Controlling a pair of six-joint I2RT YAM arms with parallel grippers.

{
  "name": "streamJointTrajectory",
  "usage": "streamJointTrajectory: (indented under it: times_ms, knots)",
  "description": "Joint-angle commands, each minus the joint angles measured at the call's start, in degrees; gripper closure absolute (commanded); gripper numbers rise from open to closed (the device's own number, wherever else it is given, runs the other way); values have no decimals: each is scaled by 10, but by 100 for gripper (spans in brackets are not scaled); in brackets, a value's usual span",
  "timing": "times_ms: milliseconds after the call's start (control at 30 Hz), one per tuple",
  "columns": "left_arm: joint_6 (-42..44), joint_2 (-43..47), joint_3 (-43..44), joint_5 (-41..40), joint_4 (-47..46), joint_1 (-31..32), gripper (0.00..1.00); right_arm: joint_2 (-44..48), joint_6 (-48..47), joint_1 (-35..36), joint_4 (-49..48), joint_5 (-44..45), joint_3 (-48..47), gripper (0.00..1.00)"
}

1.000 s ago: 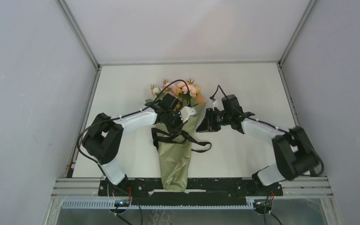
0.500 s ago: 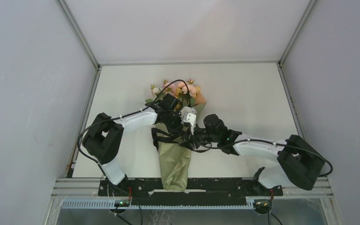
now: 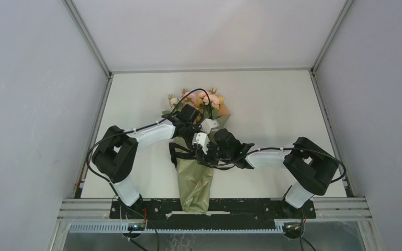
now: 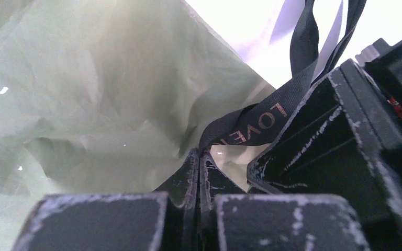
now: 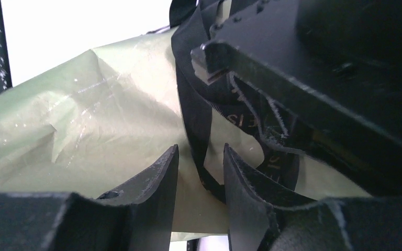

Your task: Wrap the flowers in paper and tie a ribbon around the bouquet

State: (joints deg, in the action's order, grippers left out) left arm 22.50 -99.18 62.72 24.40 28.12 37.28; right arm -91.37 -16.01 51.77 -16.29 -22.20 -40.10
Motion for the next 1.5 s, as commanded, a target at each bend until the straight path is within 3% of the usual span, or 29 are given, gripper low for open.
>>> streamJointTrajectory:
  times_ms: [0, 100, 267, 367, 533, 700, 833, 1033, 1233, 1467]
  knots:
    - [-2, 0, 27, 13, 7, -1, 100, -18, -29, 15, 31, 17, -18, 56]
    - [0, 1, 27, 11, 7, -2, 100, -25, -35, 23, 51, 30, -18, 64]
    - [5, 3, 27, 9, 12, -2, 100, -15, -18, 24, 53, 32, -18, 100]
    - [19, 9, 33, 8, 26, -3, 96, -2, -1, 23, 52, 25, -18, 100]
    - [68, 34, 68, -2, 84, -9, 50, -14, 35, 15, 39, 8, -18, 100]
    - [102, 91, 104, 30, 155, -46, 31, -42, 72, -1, 34, -8, -18, 100]
    - [130, 121, 112, 45, 204, -110, 28, -44, 78, 0, 32, -12, -18, 100]
    - [228, 115, 71, 30, 235, -197, 34, -40, 75, 0, 30, -15, -18, 100]
    - [278, 103, 5, -1, 178, -200, 23, -38, 78, 0, 29, -17, -18, 100]
    - [274, 72, 1, 1, 163, -192, 22, -33, 78, 1, 33, -18, -18, 100]
